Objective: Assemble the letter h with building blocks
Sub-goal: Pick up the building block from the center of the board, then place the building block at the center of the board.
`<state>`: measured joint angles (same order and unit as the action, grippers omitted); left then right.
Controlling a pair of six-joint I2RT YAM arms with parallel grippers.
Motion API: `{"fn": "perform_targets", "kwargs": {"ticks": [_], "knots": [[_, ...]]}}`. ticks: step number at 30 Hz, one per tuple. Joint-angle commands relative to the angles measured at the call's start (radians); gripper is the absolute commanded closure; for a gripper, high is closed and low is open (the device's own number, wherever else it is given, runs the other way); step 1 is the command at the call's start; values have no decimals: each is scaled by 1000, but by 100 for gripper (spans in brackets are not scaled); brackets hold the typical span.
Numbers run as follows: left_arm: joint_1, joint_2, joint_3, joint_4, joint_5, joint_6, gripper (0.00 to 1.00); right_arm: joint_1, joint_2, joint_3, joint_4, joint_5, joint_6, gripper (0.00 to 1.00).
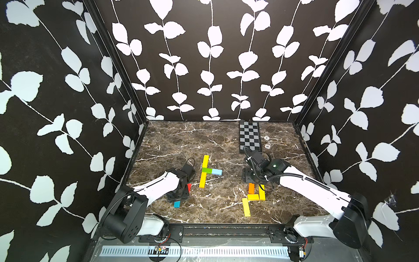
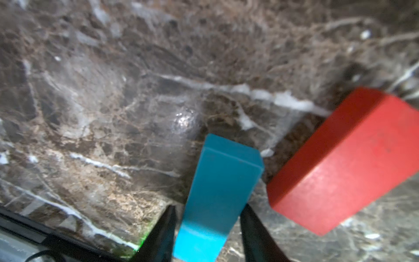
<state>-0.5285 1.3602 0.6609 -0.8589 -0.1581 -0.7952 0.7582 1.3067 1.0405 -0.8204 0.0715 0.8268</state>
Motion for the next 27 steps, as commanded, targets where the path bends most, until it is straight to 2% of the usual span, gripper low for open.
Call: {"fn": "perform_targets", "kwargs": {"ticks": [1, 9, 13, 17, 21, 24, 27], "knots": [[12, 35, -38, 17, -35, -10, 58, -5, 4, 7, -7, 19, 8, 29], [16, -14, -2, -54, -69, -18, 83, -5, -11, 0, 0, 18, 10, 30], [14, -142, 88, -166, -113, -4, 89, -7, -30, -4, 6, 20, 8, 30], [-1, -212, 198, -168, -72, 43, 96, -29, -57, -16, 10, 17, 20, 30], [-100, -105, 311, -121, -16, 49, 100, -91, -98, -54, 27, -22, 36, 30], [-230, 41, 413, -76, 8, 67, 100, -122, -127, -74, 19, -32, 41, 30], [-309, 203, 512, -50, 34, 104, 100, -149, -149, -92, 4, -40, 46, 31]]}}
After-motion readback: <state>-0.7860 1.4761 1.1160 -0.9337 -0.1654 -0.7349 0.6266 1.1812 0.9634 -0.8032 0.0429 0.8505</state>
